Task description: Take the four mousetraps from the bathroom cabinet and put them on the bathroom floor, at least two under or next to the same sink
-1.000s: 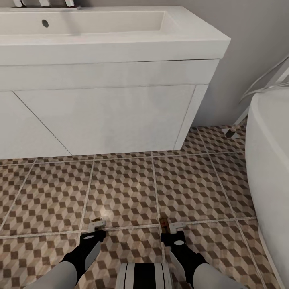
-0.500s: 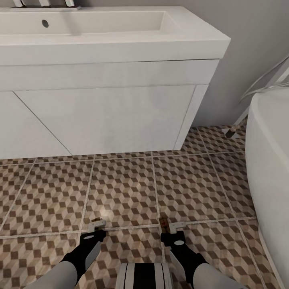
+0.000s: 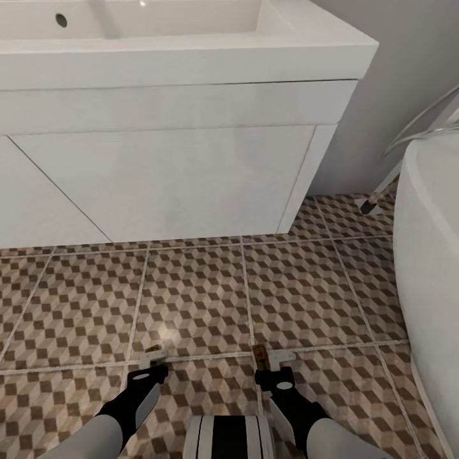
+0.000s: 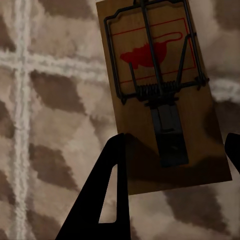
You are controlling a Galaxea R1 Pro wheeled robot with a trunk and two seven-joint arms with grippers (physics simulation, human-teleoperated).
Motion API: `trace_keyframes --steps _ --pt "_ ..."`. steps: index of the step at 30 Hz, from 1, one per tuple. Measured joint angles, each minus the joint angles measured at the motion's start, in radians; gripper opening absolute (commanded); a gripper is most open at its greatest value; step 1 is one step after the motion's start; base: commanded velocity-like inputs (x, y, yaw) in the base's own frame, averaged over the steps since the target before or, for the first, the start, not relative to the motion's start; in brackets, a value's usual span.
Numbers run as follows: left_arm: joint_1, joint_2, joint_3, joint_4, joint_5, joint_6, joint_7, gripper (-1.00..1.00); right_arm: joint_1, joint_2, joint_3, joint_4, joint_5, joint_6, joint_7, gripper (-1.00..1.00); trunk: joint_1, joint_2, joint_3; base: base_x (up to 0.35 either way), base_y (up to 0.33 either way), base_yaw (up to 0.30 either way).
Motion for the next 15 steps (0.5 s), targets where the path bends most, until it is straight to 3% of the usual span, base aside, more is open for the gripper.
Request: trace_keyframes --steps 15 --pt "0.0 0.0 0.0 0.0 0.0 0.0 0.0 -1.0 0.0 0.0 0.0 0.0 0.0 0.0 0.0 -1.0 0.0 0.0 0.0 0.0 0.0 0.0"
